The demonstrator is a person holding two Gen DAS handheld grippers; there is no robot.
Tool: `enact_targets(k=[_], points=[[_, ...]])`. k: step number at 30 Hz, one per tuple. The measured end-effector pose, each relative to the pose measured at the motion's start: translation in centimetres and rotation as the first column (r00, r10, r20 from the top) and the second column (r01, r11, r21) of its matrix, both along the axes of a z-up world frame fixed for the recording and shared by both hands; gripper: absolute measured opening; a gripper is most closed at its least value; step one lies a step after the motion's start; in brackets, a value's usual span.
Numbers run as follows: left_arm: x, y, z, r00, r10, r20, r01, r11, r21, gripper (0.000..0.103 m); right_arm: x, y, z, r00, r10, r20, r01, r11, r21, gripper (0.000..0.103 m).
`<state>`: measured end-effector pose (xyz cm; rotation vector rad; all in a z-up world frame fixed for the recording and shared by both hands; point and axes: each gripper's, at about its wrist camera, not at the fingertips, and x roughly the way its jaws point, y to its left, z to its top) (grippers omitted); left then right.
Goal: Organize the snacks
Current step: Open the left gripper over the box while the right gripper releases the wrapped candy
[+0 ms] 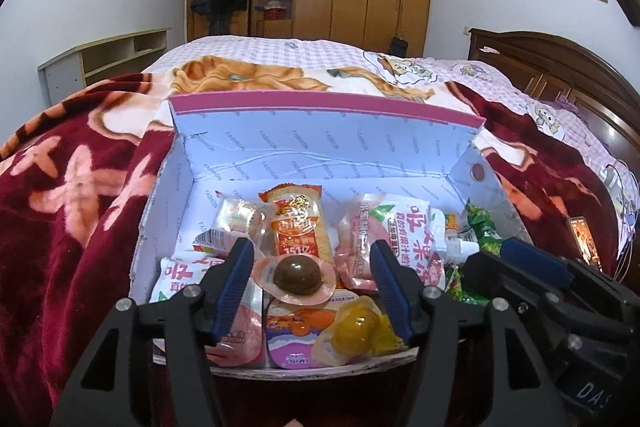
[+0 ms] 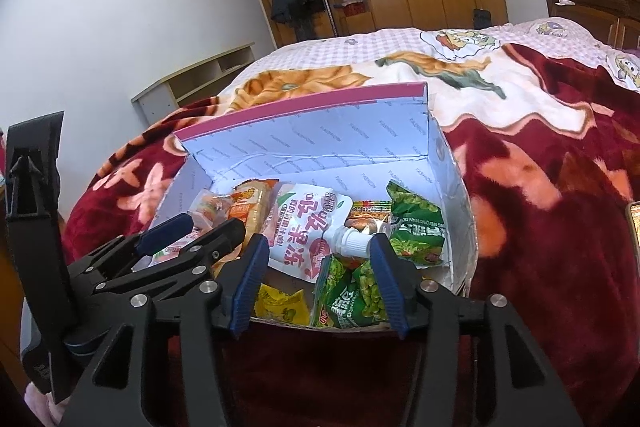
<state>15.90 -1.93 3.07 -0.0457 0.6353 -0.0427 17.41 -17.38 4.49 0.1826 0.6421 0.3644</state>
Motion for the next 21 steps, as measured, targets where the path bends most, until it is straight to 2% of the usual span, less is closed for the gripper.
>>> enact_targets(k=[21], points=[[-0.36,0.25,0.31,1.0,0.008,0.004,-0.008,1.0,-0.002,0.064,-0.27,0.21,0.16,1.0,0.003,0.003,-0.003,1.0,0.002,0.054]])
